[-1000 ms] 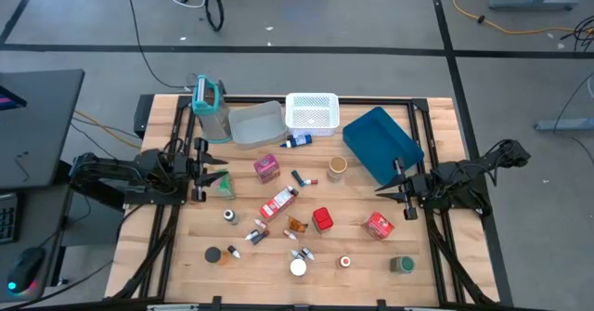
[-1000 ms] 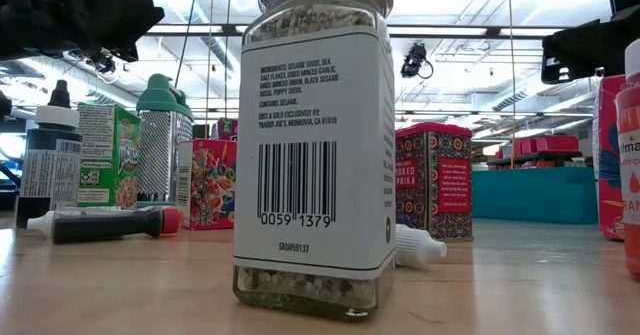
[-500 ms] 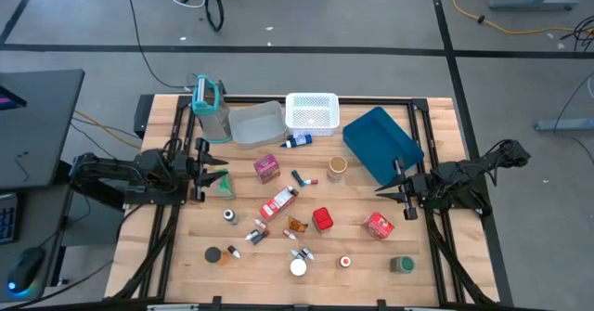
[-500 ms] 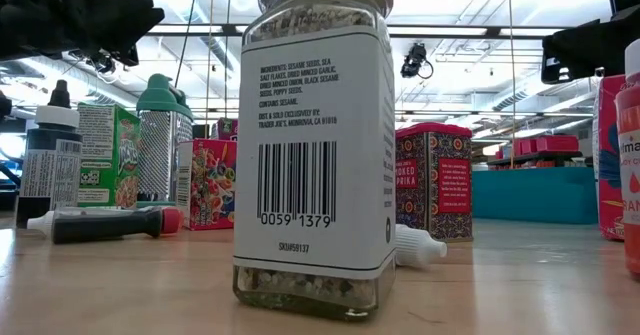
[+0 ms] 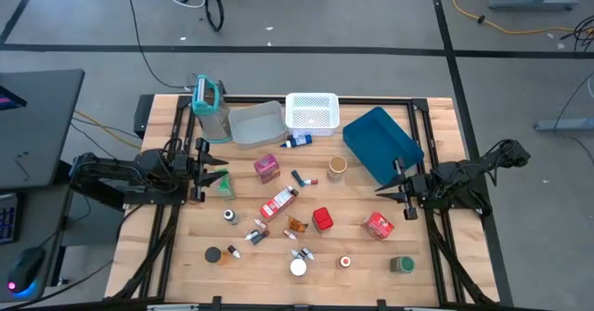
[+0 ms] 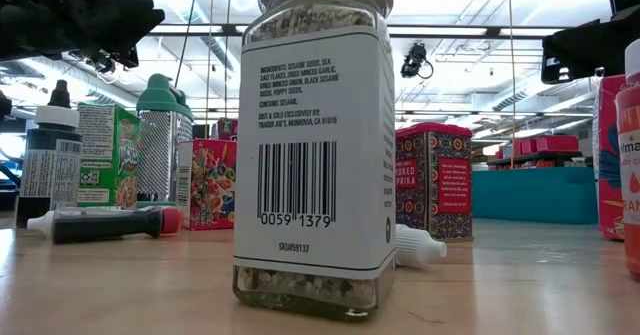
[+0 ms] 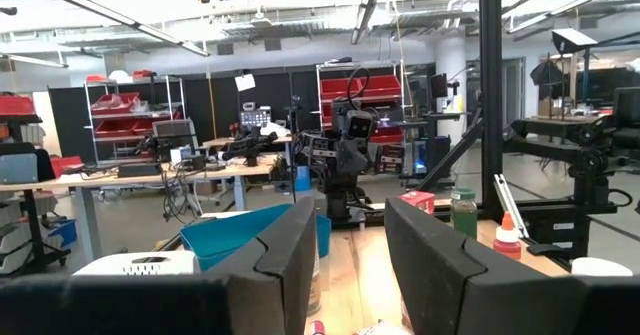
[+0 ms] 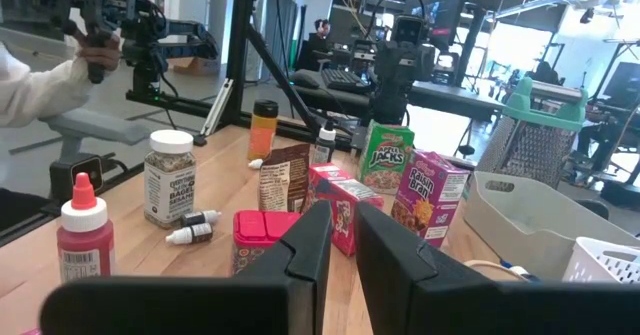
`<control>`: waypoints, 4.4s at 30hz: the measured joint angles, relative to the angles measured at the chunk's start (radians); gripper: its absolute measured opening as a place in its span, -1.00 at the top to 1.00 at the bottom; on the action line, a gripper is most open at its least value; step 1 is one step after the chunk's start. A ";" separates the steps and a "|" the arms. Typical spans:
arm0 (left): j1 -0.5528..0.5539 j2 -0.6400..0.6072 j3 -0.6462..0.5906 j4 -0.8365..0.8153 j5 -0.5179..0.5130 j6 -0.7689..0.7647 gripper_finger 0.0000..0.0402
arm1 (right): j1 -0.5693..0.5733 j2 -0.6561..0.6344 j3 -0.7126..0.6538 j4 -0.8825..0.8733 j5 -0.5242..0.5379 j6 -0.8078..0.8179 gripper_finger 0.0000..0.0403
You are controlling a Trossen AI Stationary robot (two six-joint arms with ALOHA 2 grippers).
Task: Pick & Place Kitchen Items
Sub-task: Put the pink cereal box into the gray bin
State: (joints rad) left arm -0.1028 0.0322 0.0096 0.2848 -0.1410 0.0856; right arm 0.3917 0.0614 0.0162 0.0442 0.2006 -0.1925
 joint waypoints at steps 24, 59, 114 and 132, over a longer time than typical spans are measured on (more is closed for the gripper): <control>0.000 0.000 0.000 0.001 0.002 0.025 0.35 | 0.000 0.000 0.000 0.000 0.000 0.000 0.71; 0.000 0.306 0.155 0.020 -0.131 -0.005 -0.20 | 0.000 0.000 0.000 0.078 0.039 0.000 0.71; 0.152 1.191 0.617 -0.503 -0.388 -0.450 0.97 | 0.000 0.000 0.000 0.476 0.124 -0.130 0.71; 0.167 1.157 0.680 -0.506 -0.312 -0.261 0.72 | 0.000 0.000 0.000 0.463 0.123 -0.059 0.71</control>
State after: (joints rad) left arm 0.0641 1.1892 0.6891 -0.2211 -0.4525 -0.1755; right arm 0.3919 0.0616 0.0162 0.5072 0.3240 -0.2516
